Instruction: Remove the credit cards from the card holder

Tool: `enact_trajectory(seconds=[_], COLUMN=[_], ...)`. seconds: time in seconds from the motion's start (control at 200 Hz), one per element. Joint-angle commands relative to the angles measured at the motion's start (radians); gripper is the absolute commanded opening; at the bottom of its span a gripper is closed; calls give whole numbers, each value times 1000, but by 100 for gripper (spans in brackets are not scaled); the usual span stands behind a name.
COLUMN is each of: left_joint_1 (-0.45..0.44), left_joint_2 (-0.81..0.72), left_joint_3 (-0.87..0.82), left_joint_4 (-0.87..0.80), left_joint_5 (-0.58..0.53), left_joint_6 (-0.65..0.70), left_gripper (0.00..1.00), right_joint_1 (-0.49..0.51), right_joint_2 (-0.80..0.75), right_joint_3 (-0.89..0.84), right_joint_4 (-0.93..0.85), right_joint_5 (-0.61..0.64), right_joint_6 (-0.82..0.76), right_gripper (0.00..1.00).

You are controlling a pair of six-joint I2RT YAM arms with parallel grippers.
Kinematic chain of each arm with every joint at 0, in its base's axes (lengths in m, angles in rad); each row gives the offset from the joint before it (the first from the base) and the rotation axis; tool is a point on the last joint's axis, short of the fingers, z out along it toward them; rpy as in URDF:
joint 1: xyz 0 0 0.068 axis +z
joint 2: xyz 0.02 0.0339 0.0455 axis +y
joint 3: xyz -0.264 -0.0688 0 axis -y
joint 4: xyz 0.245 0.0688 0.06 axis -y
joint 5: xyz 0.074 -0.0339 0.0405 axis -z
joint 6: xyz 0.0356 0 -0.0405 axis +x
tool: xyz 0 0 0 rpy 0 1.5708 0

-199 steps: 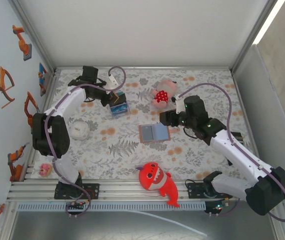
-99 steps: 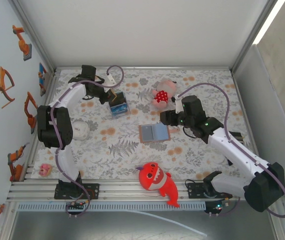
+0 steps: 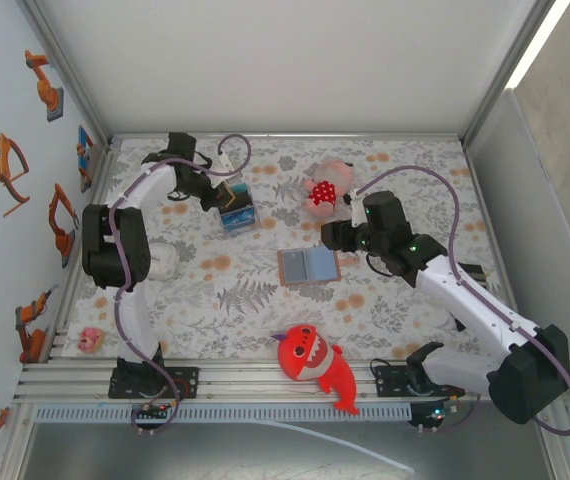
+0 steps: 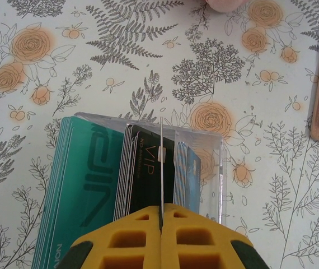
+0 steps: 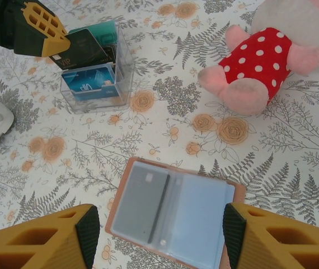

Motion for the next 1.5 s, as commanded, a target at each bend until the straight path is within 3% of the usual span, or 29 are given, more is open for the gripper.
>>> enact_trajectory(seconds=[0.0,0.321,0.506,0.931,1.092,1.227,1.367,1.472,1.497], left_joint_1=[5,5,3,-15,-26,-38,-59,-71,-73], left_joint_2=[29,89,98,-10,-143,-305,-484,-607,-635], left_joint_3=[43,109,121,65,-76,-261,-459,-594,-621], left_joint_4=[-44,-96,-109,-88,56,254,433,541,558], left_joint_5=[32,19,13,22,26,12,-65,-126,-143], left_joint_6=[45,72,83,36,-80,-260,-464,-618,-652], left_gripper=[1,4,20,29,41,56,85,100,97], right_joint_1=[2,2,2,20,74,138,200,238,247], right_joint_2=[6,10,10,36,66,109,166,219,233], right_joint_3=[28,28,27,32,47,68,93,115,122], right_joint_4=[-18,-22,-21,-53,-100,-143,-170,-176,-177], right_joint_5=[13,9,6,31,106,186,235,241,241], right_joint_6=[12,8,8,5,2,3,10,14,14], right_gripper=[60,60,60,55,54,53,51,48,48])
